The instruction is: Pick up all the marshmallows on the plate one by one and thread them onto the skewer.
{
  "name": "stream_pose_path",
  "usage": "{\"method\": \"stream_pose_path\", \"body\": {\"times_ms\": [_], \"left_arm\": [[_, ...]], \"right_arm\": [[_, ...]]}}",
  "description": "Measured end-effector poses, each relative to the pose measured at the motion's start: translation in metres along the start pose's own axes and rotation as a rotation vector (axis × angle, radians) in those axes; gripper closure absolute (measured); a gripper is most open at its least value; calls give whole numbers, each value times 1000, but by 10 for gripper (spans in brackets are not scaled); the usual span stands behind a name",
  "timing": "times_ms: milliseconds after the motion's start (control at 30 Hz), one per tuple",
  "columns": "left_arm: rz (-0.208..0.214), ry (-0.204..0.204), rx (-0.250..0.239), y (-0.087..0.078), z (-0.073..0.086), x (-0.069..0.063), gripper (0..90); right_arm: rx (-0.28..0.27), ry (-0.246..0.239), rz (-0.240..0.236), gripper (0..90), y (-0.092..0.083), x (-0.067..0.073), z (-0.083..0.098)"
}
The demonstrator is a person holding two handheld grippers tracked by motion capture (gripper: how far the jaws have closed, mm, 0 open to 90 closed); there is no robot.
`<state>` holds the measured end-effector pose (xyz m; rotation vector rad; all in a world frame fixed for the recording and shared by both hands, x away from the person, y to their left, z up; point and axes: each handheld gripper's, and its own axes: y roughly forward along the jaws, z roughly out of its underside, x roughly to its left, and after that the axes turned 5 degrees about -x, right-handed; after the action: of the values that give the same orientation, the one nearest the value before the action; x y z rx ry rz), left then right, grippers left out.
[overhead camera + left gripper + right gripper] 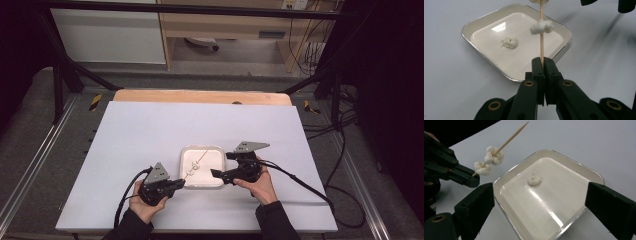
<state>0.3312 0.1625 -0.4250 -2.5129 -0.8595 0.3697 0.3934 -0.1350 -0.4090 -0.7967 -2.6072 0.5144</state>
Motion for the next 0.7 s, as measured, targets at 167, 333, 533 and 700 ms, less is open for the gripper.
{"method": "stream_pose_path", "body": {"times_ms": [167,333,533,700], "left_arm": [[-8,-8,3,-4,0,5,883],[-11,-10,10,-7,1,8,883],[-13,-15,15,-13,3,15,884],[-21,-24,26,-20,7,21,883]], "right_arm": [[11,-29,25,61,-1,1,1],[19,-28,42,41,0,1,1],[37,-20,70,12,3,0,-1],[54,-26,77,6,7,4,-5]]}}
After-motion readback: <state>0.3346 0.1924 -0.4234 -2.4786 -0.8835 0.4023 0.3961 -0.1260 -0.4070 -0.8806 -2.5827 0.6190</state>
